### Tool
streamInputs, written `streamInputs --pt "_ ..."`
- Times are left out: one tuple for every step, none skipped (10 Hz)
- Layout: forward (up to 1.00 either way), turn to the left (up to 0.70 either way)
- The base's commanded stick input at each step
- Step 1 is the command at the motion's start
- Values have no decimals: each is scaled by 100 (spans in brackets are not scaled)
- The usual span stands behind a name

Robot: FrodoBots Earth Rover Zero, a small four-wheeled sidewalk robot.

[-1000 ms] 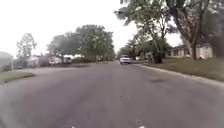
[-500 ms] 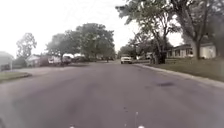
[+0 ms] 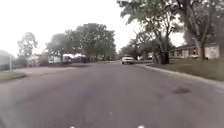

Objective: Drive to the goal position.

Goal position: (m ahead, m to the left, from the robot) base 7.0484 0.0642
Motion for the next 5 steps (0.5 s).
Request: streamInputs --pt "100 0" --pt "100 0" --pt "100 0" --pt "100 0" --pt "100 0"
